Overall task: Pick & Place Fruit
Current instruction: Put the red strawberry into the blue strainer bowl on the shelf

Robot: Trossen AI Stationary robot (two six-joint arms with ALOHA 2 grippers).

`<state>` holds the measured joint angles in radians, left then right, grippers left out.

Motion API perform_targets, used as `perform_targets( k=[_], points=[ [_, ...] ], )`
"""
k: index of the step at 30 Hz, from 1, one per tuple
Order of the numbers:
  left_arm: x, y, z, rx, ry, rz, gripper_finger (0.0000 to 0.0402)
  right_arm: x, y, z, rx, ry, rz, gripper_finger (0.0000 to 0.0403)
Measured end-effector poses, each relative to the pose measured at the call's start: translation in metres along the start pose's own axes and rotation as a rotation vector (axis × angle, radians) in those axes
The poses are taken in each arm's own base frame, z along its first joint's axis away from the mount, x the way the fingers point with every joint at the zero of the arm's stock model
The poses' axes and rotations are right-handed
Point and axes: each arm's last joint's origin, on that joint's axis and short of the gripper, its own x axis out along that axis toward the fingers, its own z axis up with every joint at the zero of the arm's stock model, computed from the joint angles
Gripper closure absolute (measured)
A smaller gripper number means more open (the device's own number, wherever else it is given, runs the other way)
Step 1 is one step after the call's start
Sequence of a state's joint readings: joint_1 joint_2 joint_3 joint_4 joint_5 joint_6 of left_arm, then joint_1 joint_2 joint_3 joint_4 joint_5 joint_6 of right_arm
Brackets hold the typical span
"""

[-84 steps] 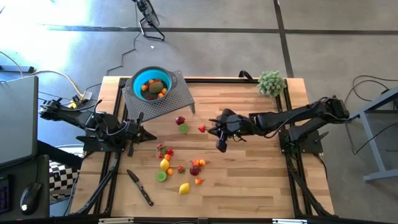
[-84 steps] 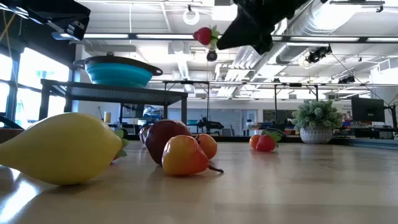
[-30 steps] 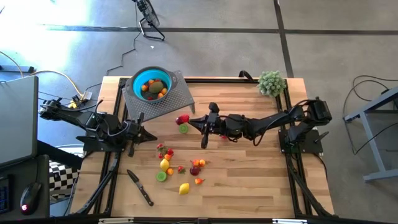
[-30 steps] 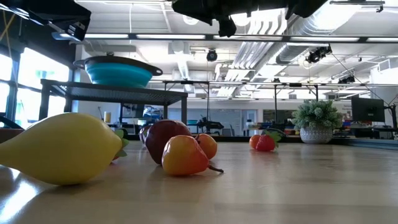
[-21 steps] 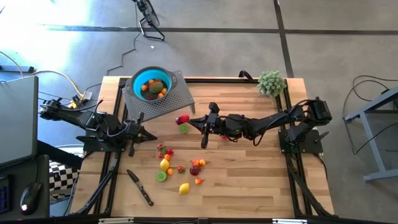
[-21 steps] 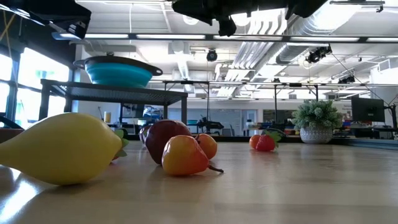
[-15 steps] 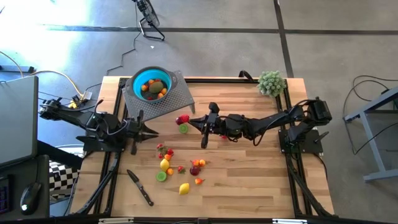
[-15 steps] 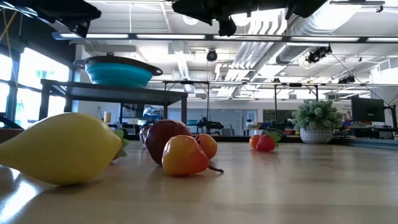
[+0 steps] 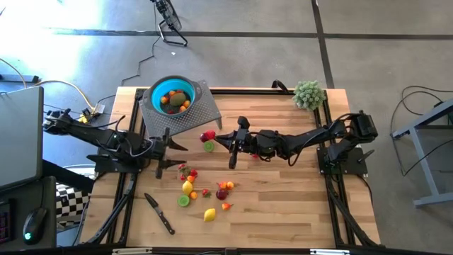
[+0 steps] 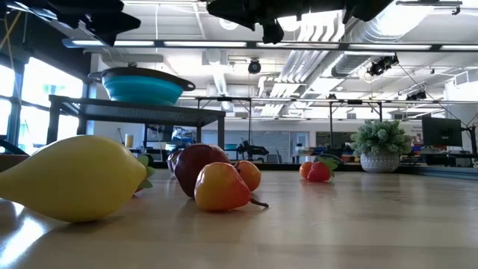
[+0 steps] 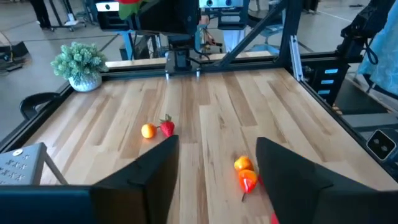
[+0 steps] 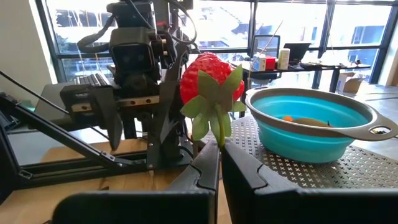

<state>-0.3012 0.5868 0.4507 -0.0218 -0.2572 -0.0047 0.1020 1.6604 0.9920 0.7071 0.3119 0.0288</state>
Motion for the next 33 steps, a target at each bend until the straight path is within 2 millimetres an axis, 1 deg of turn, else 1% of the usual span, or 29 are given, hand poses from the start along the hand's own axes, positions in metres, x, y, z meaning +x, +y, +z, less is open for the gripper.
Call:
perform_targets(
  k=[4, 9, 12, 14, 25, 33],
  points=[
    [0.007, -0.001, 0.001, -0.004, -0.013, 0.019, 0.0155, 0.000, 0.000, 0.000, 0.000, 0.000, 0.000, 0.0399],
    [0.013, 0.001, 0.001, -0.052, -0.024, 0.160, 0.0119, 0.000, 0.000, 0.000, 0.000, 0.000, 0.000, 0.0399],
    [0.013, 0.004, 0.002, -0.063, -0.033, 0.249, 0.0101, 0.000, 0.000, 0.000, 0.000, 0.001, 0.000, 0.0399],
    [0.013, 0.004, 0.003, -0.066, -0.042, 0.277, 0.0093, 0.000, 0.000, 0.000, 0.000, 0.001, 0.000, 0.0399],
    [0.015, 0.004, 0.014, -0.120, -0.166, 0.290, 0.0089, 0.000, 0.000, 0.000, -0.002, 0.001, 0.000, 0.0399],
    [0.024, 0.002, 0.012, -0.117, -0.159, 0.305, 0.0089, 0.000, 0.000, 0.000, -0.006, 0.002, 0.010, 0.0399]
  ],
)
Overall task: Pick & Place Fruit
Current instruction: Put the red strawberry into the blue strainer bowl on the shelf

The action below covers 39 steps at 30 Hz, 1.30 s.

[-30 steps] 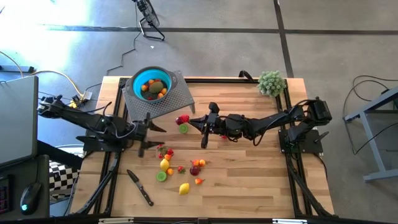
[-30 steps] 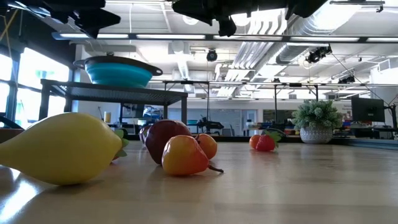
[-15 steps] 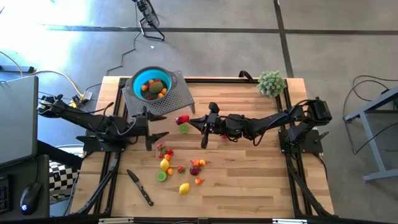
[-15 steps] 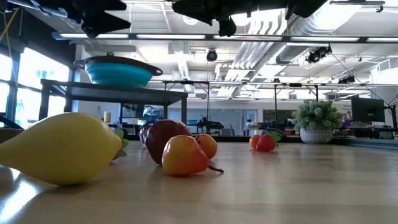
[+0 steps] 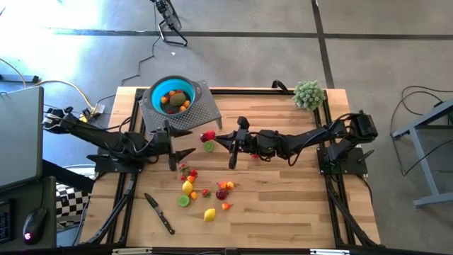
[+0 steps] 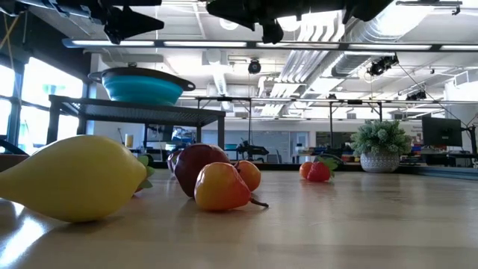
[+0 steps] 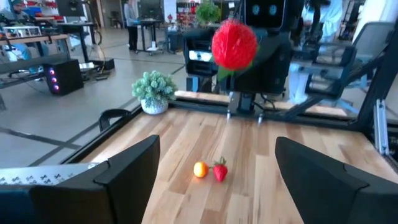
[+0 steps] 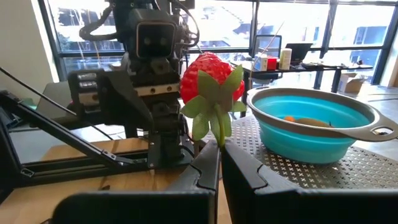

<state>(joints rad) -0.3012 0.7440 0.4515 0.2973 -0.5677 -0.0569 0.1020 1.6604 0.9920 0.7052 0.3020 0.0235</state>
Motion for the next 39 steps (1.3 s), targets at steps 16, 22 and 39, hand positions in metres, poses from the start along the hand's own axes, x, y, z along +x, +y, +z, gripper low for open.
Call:
perform_targets(
  k=[16, 22, 39],
  points=[
    [0.013, -0.010, 0.004, 0.061, -0.106, -0.103, 0.0089, 0.000, 0.002, 0.000, -0.001, 0.000, 0.053, 0.0399],
    [0.030, -0.001, 0.000, -0.001, -0.112, -0.114, 0.0090, 0.000, 0.003, 0.000, -0.001, 0.002, 0.103, 0.0399],
    [0.061, 0.006, -0.003, -0.028, -0.167, -0.242, 0.0090, 0.000, 0.003, -0.004, -0.013, 0.046, 0.099, 0.0399]
  ],
)
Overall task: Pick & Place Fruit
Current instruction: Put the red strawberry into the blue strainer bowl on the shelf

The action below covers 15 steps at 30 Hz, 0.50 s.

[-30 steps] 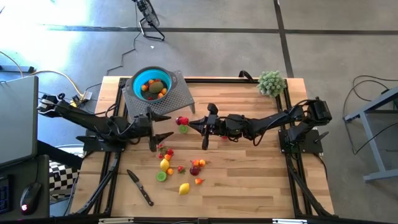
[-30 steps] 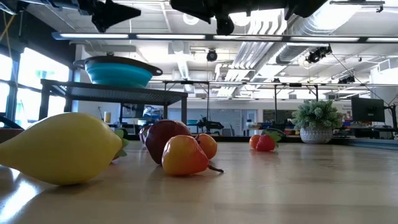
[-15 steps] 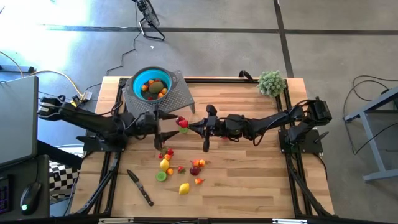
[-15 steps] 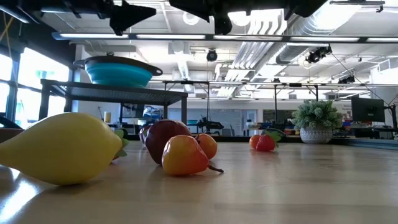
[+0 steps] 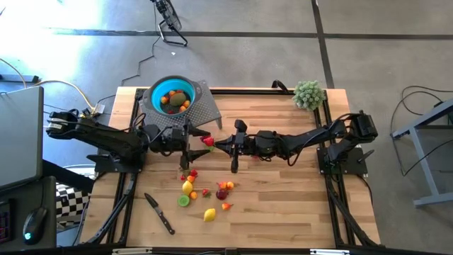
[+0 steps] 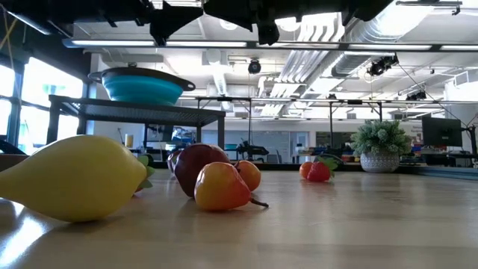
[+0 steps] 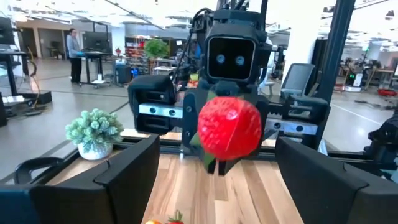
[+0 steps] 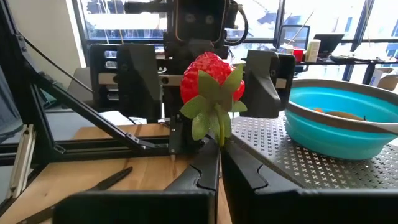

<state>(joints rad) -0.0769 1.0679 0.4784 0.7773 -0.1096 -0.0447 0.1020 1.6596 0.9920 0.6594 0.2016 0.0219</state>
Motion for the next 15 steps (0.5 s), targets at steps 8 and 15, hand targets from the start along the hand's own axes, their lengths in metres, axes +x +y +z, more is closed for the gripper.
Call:
perform_targets(
  k=[8, 15],
  points=[
    [0.018, -0.003, -0.003, 0.025, 0.029, -0.016, 0.0090, 0.000, 0.000, -0.001, -0.002, 0.011, -0.004, 0.0399],
    [0.019, -0.003, -0.002, 0.045, 0.023, -0.016, 0.0090, 0.000, 0.000, -0.002, -0.004, 0.020, -0.005, 0.0399]
  ],
)
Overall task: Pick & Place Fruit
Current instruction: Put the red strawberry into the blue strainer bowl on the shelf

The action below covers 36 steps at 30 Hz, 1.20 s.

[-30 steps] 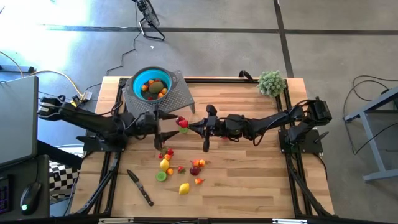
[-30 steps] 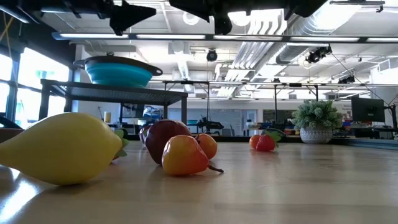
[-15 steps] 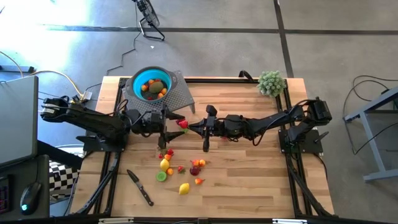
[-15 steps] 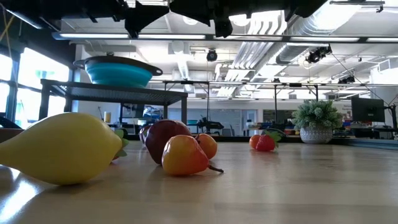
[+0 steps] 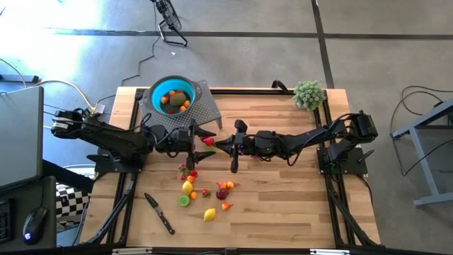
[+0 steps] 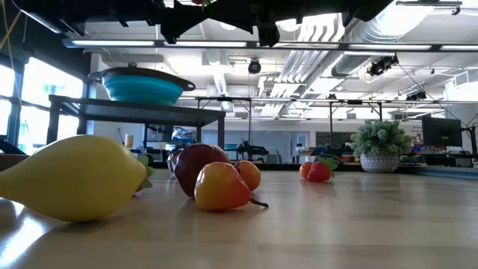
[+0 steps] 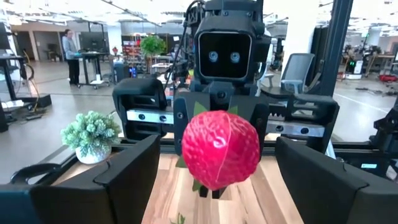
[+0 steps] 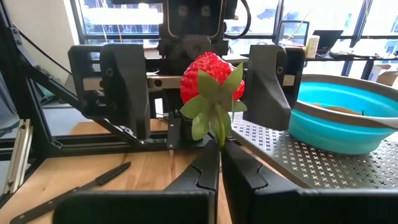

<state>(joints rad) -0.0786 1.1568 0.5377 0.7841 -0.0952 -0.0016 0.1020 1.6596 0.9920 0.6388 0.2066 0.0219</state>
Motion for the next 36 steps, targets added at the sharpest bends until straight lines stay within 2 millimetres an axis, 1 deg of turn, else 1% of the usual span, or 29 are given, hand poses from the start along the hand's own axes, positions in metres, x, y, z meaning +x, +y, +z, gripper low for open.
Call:
perform_targets(
  k=[5, 9, 16, 27, 30, 36],
  points=[
    [0.000, 0.000, 0.000, 0.013, 0.000, 0.001, 0.0090, 0.000, 0.000, -0.001, 0.004, 0.009, -0.001, 0.0398],
    [0.000, 0.000, 0.000, 0.053, -0.001, 0.000, 0.0090, 0.001, -0.004, -0.003, 0.037, 0.031, -0.012, 0.0398],
    [0.000, 0.000, 0.000, 0.058, 0.001, 0.003, 0.0090, 0.002, -0.012, -0.004, 0.072, 0.046, -0.035, 0.0398],
    [0.000, 0.000, -0.001, 0.058, 0.009, 0.003, 0.0090, 0.002, -0.012, -0.004, 0.055, 0.045, -0.028, 0.0398],
    [0.000, 0.000, -0.001, 0.058, 0.009, 0.003, 0.0102, 0.002, -0.012, -0.004, 0.054, 0.045, -0.028, 0.0398],
    [0.000, 0.000, -0.001, 0.059, 0.013, 0.003, 0.0153, 0.002, -0.012, -0.004, 0.053, 0.045, -0.027, 0.0398]
  ],
)
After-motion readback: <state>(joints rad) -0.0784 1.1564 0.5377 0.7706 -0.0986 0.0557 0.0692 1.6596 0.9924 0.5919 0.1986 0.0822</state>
